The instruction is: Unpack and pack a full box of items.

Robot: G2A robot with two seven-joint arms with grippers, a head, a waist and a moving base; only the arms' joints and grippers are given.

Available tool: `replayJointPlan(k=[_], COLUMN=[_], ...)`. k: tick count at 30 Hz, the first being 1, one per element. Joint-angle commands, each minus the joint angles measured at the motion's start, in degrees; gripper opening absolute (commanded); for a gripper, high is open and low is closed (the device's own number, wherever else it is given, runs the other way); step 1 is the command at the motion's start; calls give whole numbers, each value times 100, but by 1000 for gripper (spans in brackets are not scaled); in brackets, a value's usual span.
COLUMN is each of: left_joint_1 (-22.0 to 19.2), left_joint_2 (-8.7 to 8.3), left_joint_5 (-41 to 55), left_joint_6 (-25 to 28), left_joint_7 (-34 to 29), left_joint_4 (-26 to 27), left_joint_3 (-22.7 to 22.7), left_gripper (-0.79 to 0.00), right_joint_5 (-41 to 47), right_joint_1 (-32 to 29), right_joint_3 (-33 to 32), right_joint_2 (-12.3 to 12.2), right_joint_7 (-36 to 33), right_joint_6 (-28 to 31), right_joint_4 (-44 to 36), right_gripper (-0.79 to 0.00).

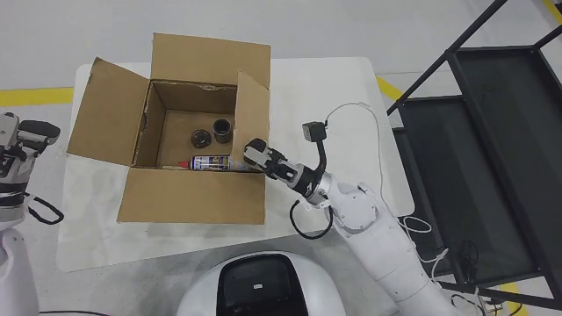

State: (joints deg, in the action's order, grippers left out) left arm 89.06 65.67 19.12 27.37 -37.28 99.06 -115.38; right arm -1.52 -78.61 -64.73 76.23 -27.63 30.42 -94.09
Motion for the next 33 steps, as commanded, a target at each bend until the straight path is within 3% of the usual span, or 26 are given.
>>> replayJointPlan(k=[1, 10, 19, 25, 28, 33], left_joint_1=[0, 0, 2, 109, 92, 85], left_joint_2=[0, 0, 2, 7, -4, -67], left_joint_5=[0, 0, 18, 276, 545, 566], left_joint_6=[0, 0, -17, -332, -717, -1499], left_joint_7=[0, 0, 14, 39, 65, -435], left_joint_4=[0, 0, 7, 87, -65, -140], left_joint_3=[0, 0, 10, 115, 55, 28], left_gripper=[0, 0, 0, 0, 0, 0], right_joint_5=[-8, -210, -684, -690, -694, -676], right_joint_1=[127, 470, 569, 507, 435, 345], right_joint_3=[77, 293, 402, 325, 270, 202], right_joint_2=[18, 77, 103, 84, 66, 45], right_joint_7=[54, 364, 725, 707, 661, 642], right_joint_6=[-151, -841, -1466, -1554, -1555, -1538], right_joint_4=[109, 454, 380, 158, 49, -90], right_gripper=[-440, -505, -493, -496, -489, -489])
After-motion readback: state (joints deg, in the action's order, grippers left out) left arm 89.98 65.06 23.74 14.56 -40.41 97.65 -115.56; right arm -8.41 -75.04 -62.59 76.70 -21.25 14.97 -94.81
